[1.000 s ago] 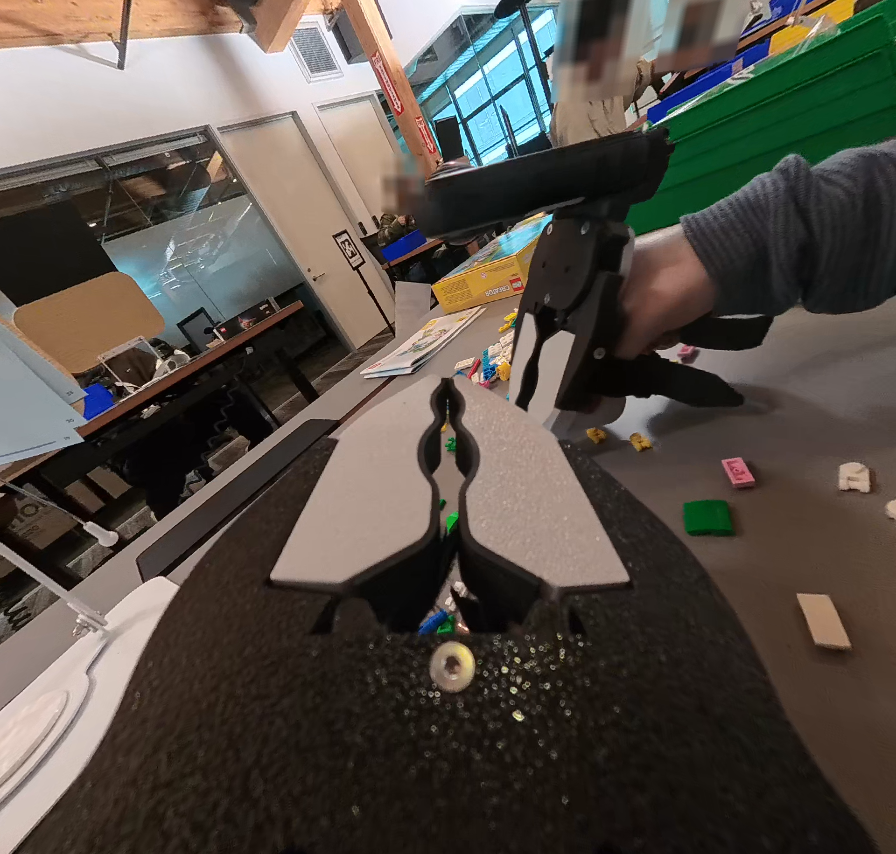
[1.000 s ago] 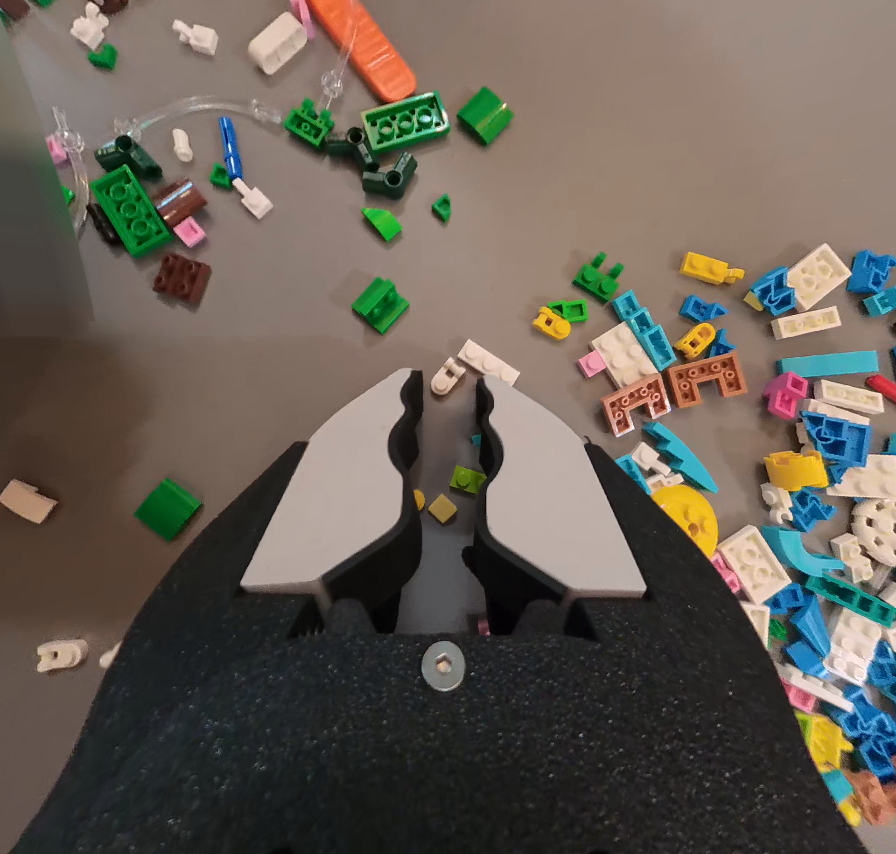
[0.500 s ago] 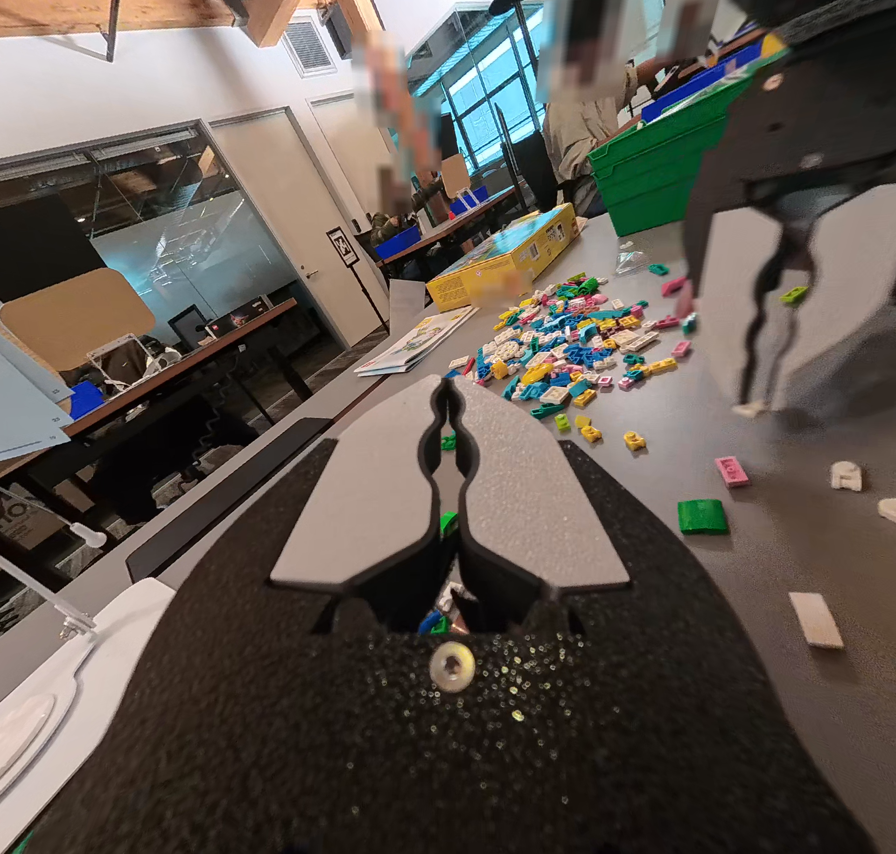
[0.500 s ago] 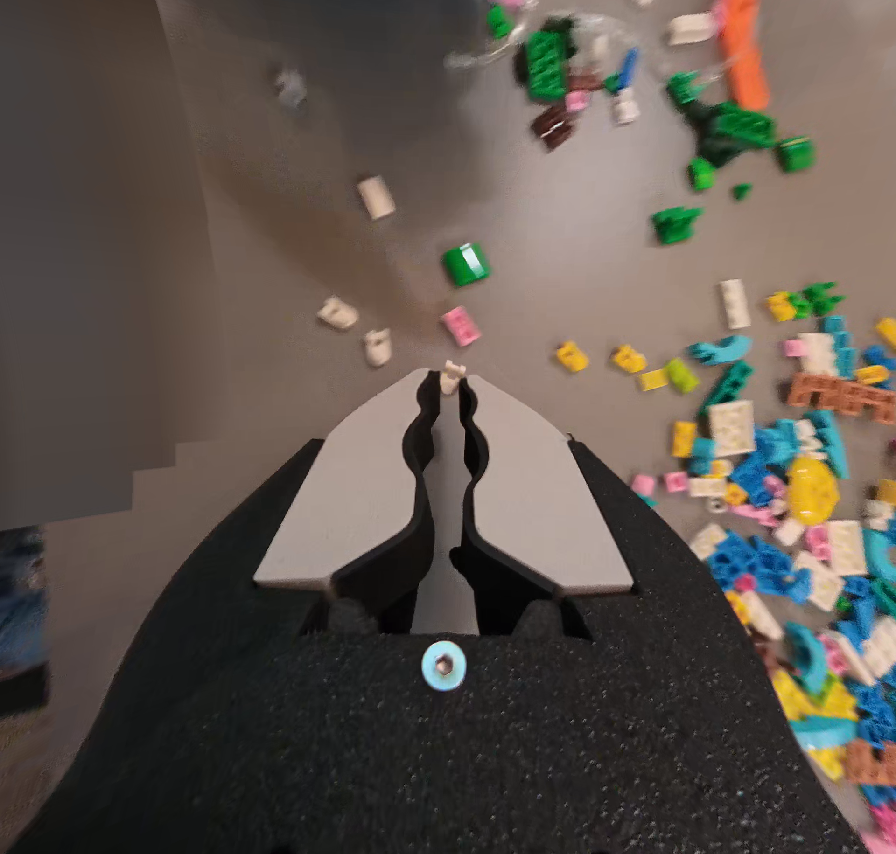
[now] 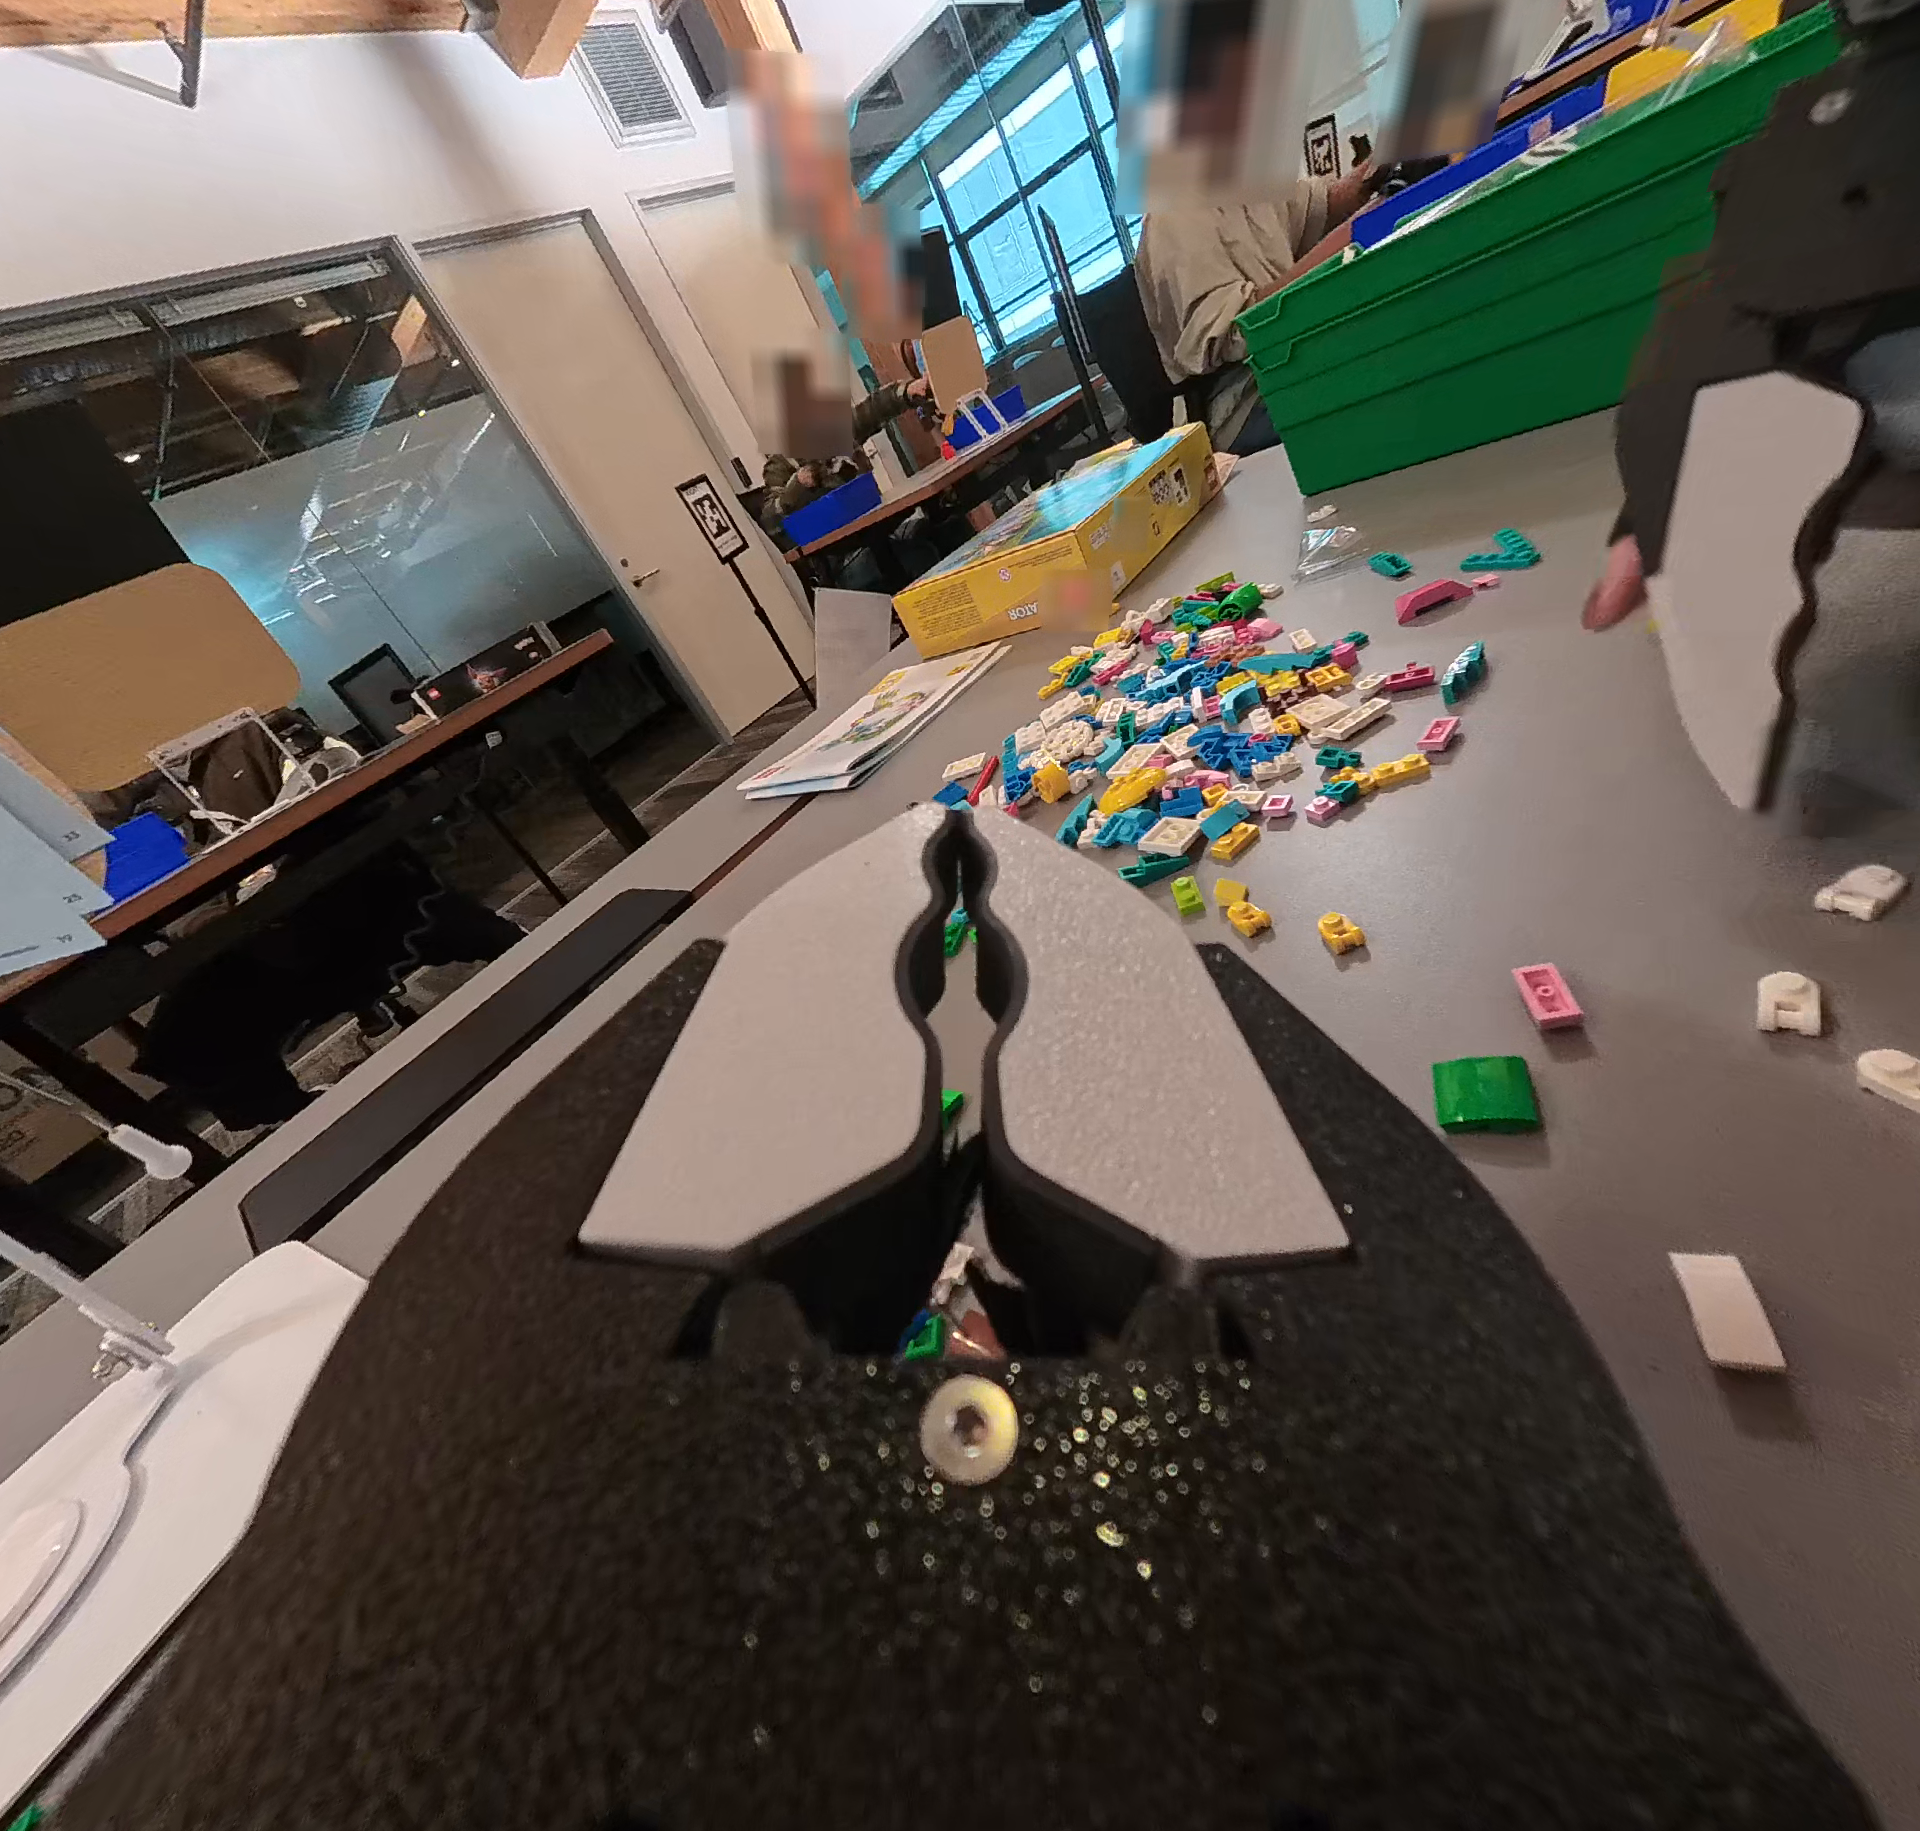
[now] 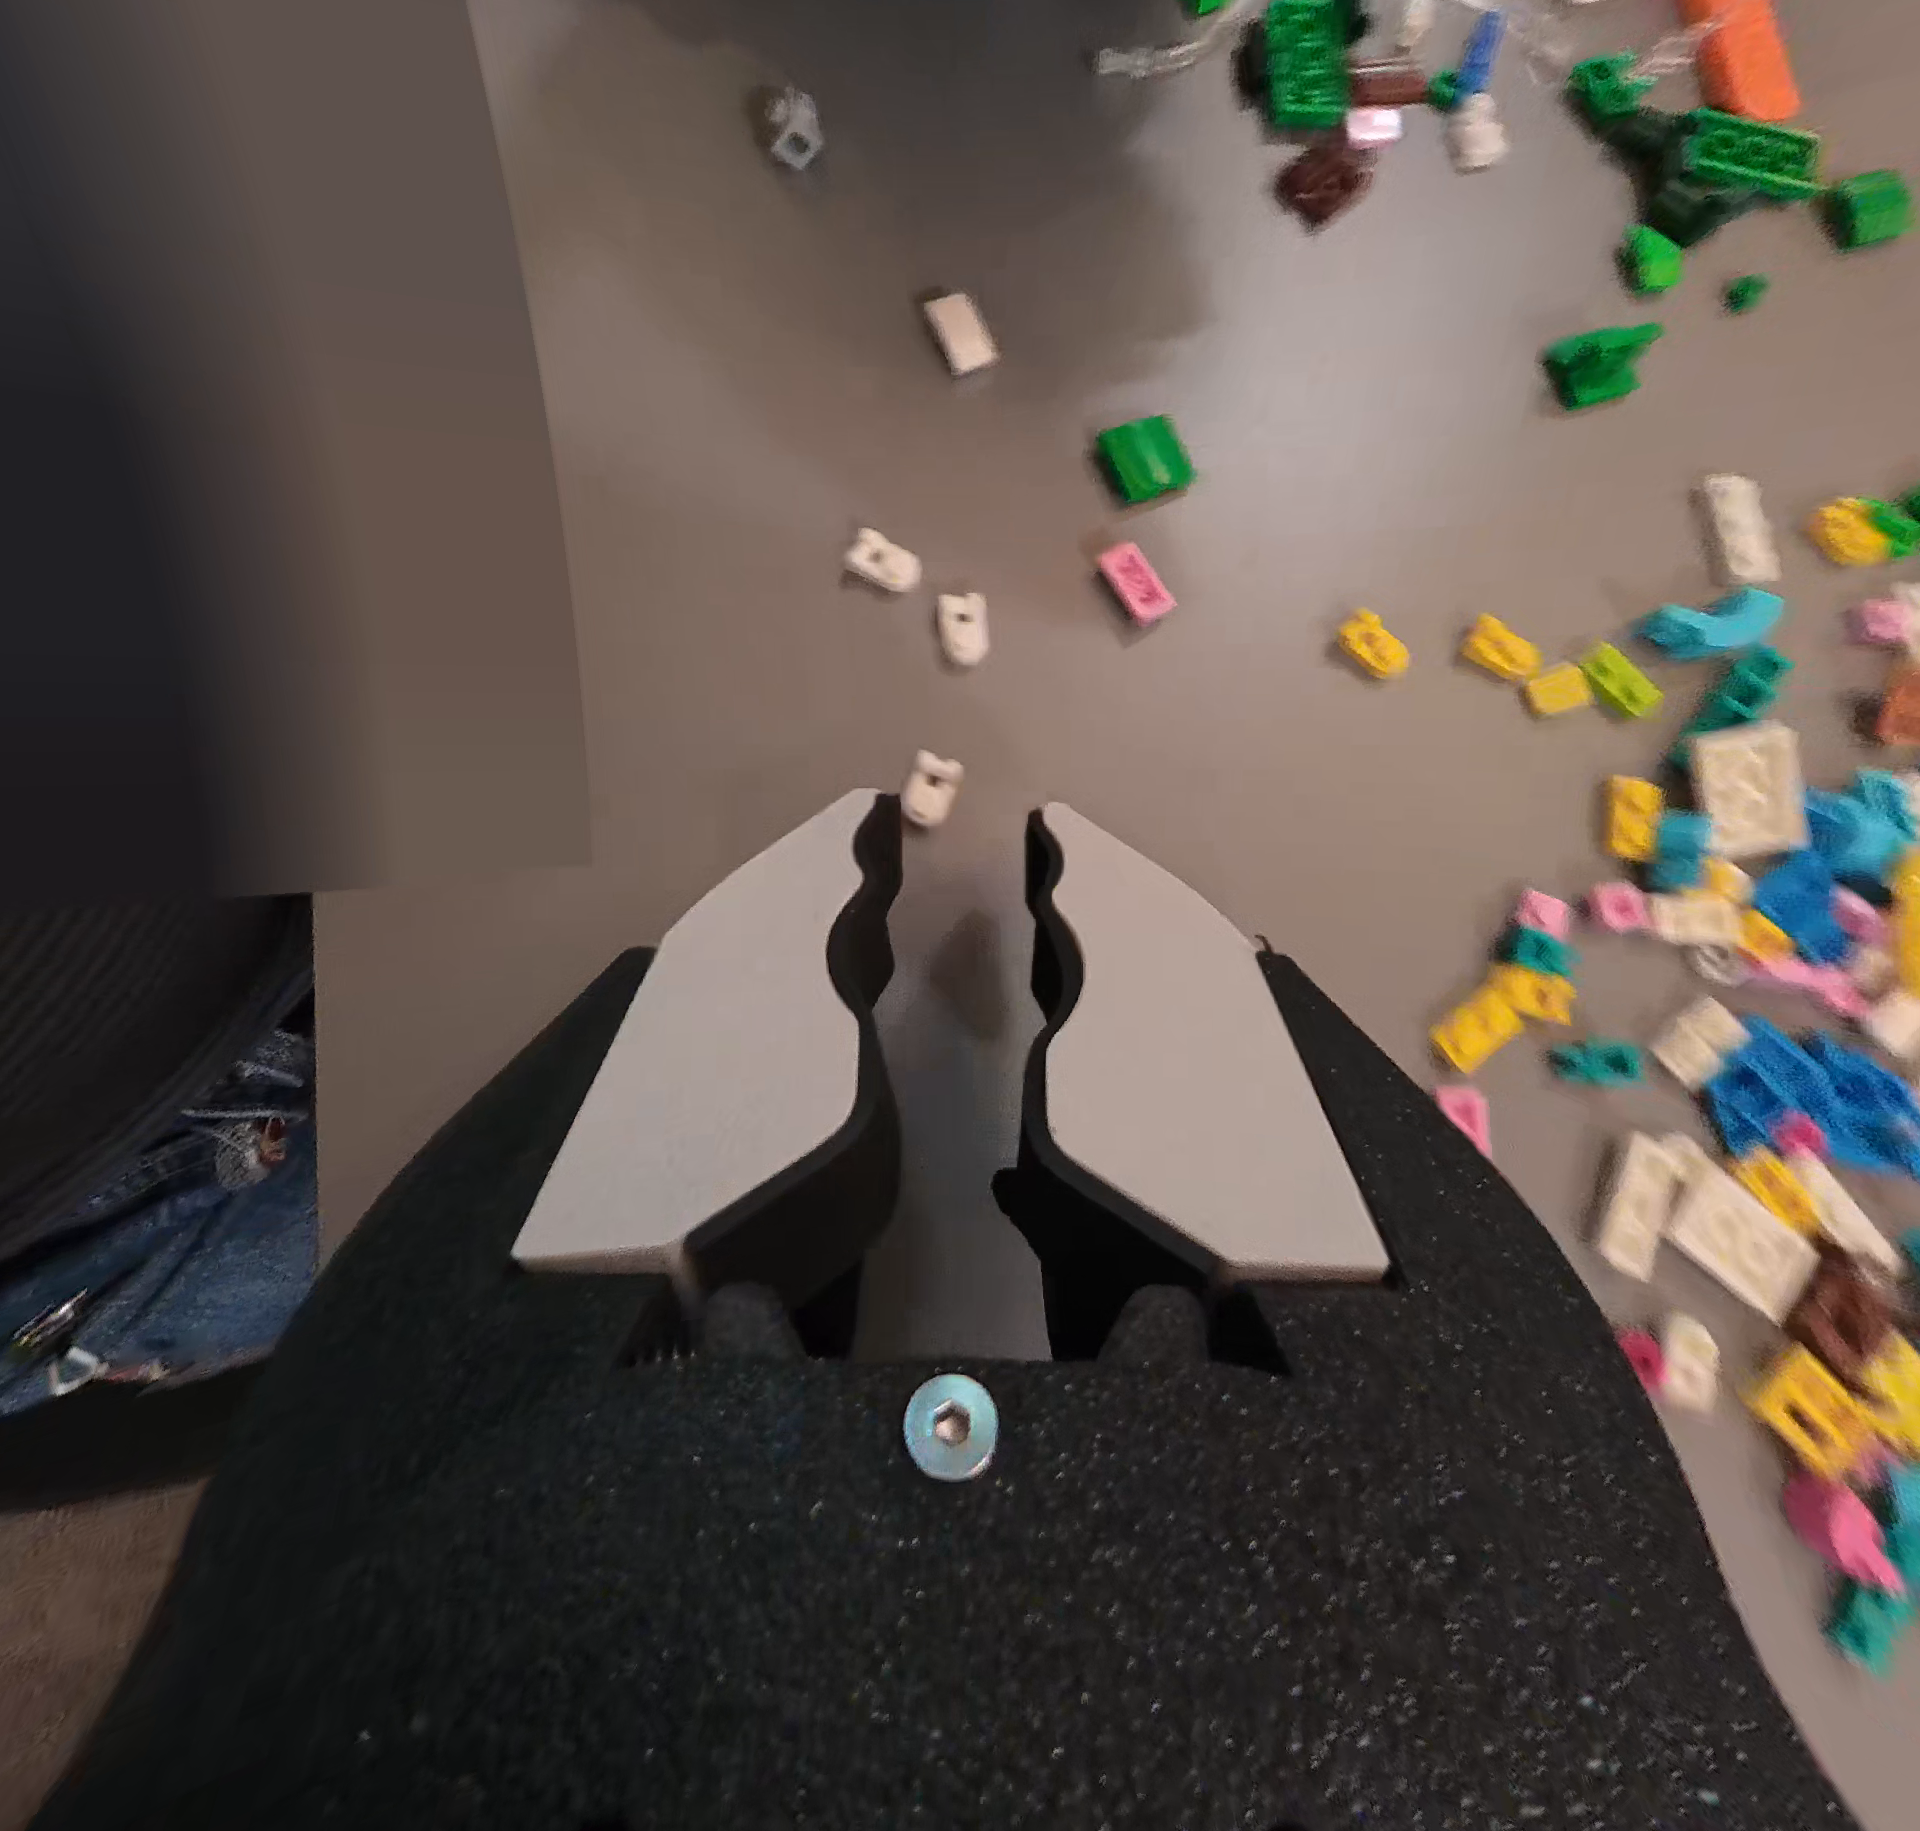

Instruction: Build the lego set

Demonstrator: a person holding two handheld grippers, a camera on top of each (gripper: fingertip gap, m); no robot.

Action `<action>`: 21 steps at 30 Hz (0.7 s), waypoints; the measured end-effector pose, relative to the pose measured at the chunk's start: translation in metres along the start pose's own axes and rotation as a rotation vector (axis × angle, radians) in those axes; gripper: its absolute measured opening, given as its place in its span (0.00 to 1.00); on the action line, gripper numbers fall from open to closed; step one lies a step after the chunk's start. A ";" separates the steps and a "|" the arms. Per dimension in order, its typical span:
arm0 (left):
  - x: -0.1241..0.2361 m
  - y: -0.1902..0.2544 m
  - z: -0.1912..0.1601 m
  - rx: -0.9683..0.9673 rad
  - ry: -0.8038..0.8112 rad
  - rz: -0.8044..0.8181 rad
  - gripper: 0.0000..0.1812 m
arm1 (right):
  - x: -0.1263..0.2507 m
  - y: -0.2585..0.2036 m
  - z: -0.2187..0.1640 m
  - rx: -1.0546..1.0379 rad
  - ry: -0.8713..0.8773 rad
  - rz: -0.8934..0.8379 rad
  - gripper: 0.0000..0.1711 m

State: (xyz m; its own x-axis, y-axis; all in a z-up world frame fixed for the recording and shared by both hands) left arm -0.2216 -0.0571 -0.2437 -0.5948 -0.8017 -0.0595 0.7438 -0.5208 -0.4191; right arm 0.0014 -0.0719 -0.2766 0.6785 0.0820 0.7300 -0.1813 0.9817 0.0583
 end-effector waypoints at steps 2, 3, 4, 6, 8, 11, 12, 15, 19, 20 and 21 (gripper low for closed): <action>0.000 0.000 0.000 0.002 0.000 -0.003 0.00 | 0.016 0.017 -0.008 -0.079 0.032 -0.103 0.12; 0.000 0.000 0.000 0.002 -0.001 -0.004 0.00 | 0.025 0.027 -0.015 -0.127 0.047 -0.174 0.10; 0.000 0.001 0.000 0.002 -0.002 -0.005 0.00 | 0.034 0.039 -0.022 -0.181 0.050 -0.255 0.09; -0.001 0.001 0.000 0.001 -0.003 -0.009 0.00 | 0.049 0.061 -0.042 -0.279 0.003 -0.384 0.07; -0.001 0.002 0.000 0.000 -0.004 -0.015 0.00 | 0.057 0.077 -0.058 -0.309 -0.048 -0.435 0.06; -0.001 0.003 -0.001 -0.005 -0.007 -0.020 0.00 | 0.058 0.095 -0.070 -0.334 -0.074 -0.409 0.05; -0.002 0.003 -0.001 -0.006 -0.008 -0.021 0.00 | 0.057 0.099 -0.072 -0.341 -0.089 -0.389 0.05; -0.002 0.003 -0.001 -0.004 -0.009 -0.022 0.00 | 0.053 0.109 -0.072 -0.319 -0.126 -0.346 0.05; -0.002 0.004 -0.001 -0.005 -0.012 -0.026 0.00 | 0.046 0.117 -0.069 -0.302 -0.223 -0.274 0.06; -0.002 0.004 -0.001 -0.006 -0.013 -0.026 0.00 | 0.045 0.119 -0.069 -0.298 -0.255 -0.265 0.07; -0.002 0.004 -0.001 -0.007 -0.014 -0.027 0.00 | 0.045 0.121 -0.069 -0.296 -0.279 -0.251 0.07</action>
State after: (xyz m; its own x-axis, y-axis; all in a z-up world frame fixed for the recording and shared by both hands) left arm -0.2180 -0.0570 -0.2463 -0.6105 -0.7912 -0.0358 0.7253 -0.5403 -0.4266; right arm 0.0589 0.0621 -0.2838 0.4512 -0.1739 0.8753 0.2021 0.9753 0.0895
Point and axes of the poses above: each gripper's, where its closed fingertips meet, x back along the fingers, z out of its top, y = z × x across the jaws, the point moved 7 cm from there along x, back along the fingers, and after that the axes turned 1 degree about x, right-handed, at the moved point
